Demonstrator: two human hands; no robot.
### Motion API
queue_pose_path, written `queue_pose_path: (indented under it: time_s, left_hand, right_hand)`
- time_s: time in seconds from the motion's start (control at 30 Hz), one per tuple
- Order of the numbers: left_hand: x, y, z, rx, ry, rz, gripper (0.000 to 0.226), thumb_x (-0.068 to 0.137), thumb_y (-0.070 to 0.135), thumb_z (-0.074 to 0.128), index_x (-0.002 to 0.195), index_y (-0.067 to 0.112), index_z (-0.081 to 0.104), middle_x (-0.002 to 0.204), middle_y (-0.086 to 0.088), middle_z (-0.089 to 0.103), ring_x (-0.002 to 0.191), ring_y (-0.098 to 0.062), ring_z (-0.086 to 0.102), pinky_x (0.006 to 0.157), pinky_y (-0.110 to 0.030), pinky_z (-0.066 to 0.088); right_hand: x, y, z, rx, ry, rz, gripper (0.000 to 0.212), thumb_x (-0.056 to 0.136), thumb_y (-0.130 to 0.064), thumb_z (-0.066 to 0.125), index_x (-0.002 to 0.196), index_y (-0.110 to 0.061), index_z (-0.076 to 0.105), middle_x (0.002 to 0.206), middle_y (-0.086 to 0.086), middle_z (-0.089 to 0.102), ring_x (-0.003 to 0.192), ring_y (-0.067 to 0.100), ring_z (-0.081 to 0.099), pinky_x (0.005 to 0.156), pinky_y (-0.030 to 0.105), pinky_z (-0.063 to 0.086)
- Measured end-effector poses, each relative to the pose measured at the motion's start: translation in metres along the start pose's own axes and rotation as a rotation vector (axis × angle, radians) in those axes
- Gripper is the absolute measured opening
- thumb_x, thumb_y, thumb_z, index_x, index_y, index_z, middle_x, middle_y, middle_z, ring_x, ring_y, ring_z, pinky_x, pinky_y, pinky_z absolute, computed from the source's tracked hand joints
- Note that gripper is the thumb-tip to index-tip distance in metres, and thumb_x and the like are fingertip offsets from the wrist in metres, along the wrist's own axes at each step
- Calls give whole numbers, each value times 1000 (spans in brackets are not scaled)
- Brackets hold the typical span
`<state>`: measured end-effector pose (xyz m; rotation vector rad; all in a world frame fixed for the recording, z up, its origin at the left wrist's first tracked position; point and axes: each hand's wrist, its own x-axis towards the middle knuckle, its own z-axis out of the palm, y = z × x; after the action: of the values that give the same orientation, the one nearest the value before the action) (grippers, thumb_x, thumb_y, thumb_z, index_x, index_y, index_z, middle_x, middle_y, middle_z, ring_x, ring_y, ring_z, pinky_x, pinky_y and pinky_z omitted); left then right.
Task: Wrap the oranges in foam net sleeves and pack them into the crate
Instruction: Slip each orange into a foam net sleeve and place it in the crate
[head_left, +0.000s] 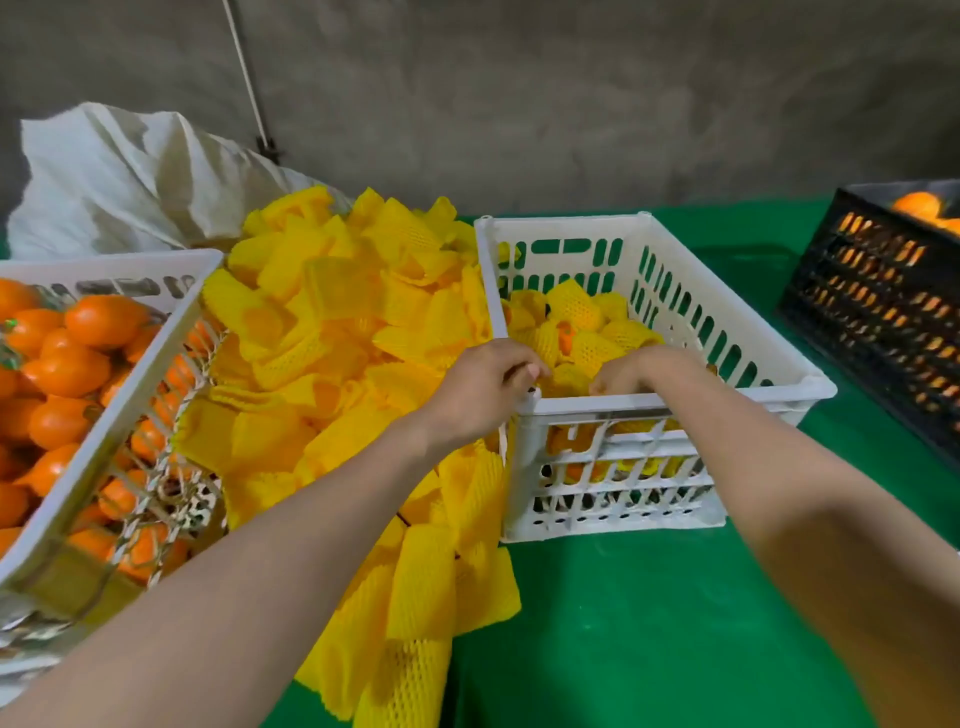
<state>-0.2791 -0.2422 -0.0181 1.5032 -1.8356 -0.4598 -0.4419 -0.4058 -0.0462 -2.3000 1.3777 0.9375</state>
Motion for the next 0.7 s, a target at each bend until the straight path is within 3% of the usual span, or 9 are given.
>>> queue_pose_path:
  time_s: [0.07,0.1,0.2,0.27,0.33,0.4,0.5,0.6,0.7]
  left_hand:
    - [-3,0,-6,-65,-57,-40,21,98,11,49,108,4,66,111,-7,63,103,-14,54,87,-19,41]
    - [-5,-1,-13,-140,-81,-77,20,97,10,50,109,5,66,111,-5,62,104,-13,55,91,-22,43]
    - [-18,-11,-46,-362,3,-186,16,96,9,51,103,10,66,103,1,65,96,-12,62,83,-25,51]
    - [-31,-25,-77,-421,133,-254,15,97,12,51,96,16,65,98,1,67,88,-13,65,78,-28,53]
    - [-46,-39,-108,-468,234,-295,15,97,13,51,96,18,65,97,0,68,84,-14,66,80,-32,53]
    - [-63,-51,-134,-491,304,-324,14,97,14,52,98,18,65,96,0,69,83,-14,66,80,-33,54]
    - [-88,-64,-155,-490,383,-360,15,97,13,52,98,18,66,92,0,70,80,-13,67,76,-30,54]
    - [-115,-76,-167,-497,422,-394,13,95,13,55,96,18,67,88,1,73,79,-14,68,74,-30,55]
    - [-142,-88,-178,-510,461,-415,13,94,15,57,94,20,69,86,2,74,80,-14,70,72,-26,58]
  right_hand:
    - [-3,3,3,85,114,22,33,89,-33,54,115,-13,61,125,5,51,111,26,49,95,40,44]
    - [-9,3,3,134,248,40,38,88,-37,57,115,-11,62,126,10,54,112,28,51,93,39,44]
    - [-38,-12,-2,379,926,19,35,90,-41,56,103,-9,64,114,11,64,104,29,58,81,36,46]
    - [-61,-36,-5,597,1310,-146,23,92,-30,55,94,-9,65,96,7,68,88,27,62,78,37,49]
    - [-83,-79,-2,676,1498,-397,19,91,-22,54,86,-8,65,80,-1,62,74,18,59,69,32,48]
    - [-98,-131,8,619,1410,-647,17,88,-22,55,85,-8,65,77,-4,60,69,12,53,62,23,44]
    - [-92,-200,29,338,927,-833,24,83,-30,66,102,-14,63,101,3,63,95,18,56,82,33,44]
    - [-70,-241,50,-144,568,-713,56,75,-47,70,120,-19,53,127,7,49,122,26,41,93,39,42]
    - [-51,-258,65,-325,447,-574,62,74,-45,72,125,-16,50,132,11,43,126,31,39,92,42,43]
